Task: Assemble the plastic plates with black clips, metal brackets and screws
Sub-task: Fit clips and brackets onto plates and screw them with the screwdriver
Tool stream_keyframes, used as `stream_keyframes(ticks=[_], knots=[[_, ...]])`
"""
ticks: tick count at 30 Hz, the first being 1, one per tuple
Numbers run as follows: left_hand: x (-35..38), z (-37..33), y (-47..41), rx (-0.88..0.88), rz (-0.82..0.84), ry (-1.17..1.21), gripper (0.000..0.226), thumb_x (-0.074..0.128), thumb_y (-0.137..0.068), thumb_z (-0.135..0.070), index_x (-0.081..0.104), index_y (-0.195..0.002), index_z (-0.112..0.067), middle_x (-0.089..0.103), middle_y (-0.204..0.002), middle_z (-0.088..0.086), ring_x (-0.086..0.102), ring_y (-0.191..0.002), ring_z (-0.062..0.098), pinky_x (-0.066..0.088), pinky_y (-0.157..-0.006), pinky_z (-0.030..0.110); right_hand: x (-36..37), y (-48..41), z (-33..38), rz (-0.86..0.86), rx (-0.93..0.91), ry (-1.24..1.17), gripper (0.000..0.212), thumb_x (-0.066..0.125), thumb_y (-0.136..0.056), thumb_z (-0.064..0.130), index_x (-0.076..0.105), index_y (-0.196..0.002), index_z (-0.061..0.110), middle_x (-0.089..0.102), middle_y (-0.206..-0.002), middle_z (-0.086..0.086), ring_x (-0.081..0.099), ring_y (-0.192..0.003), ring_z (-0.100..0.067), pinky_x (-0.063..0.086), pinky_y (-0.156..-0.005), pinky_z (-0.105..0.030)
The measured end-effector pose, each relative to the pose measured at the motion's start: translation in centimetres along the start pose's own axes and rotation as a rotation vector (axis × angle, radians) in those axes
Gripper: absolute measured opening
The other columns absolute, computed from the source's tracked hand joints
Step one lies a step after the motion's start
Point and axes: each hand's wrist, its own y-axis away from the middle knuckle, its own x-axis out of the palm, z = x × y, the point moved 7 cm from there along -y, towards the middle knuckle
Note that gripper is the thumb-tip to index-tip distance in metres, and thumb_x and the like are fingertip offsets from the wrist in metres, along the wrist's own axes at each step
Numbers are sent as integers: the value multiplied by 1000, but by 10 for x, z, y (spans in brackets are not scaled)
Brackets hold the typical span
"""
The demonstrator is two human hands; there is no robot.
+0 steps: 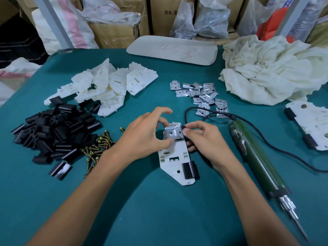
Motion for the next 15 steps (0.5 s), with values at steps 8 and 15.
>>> stream_keyframes(ticks=[8,15], knots=[[6,12,18,-101,-183,431,66,85,-74,-46,51,-130,-40,63,-119,-26,57,-114,2,47,-88,20,5,5,15,34,15,-358,21,78,-86,4,66,-102,7,78,-84,-10,72,-69,-16,57,-61,-23],[34,15,21,-225,-6,854,35,64,-91,-50,76,-100,-18,73,-96,-4,65,-89,9,51,-82,25,9,7,18,58,-7,-429,20,75,-87,6,67,-105,8,78,-85,-6,72,-73,-11,58,-65,-22]])
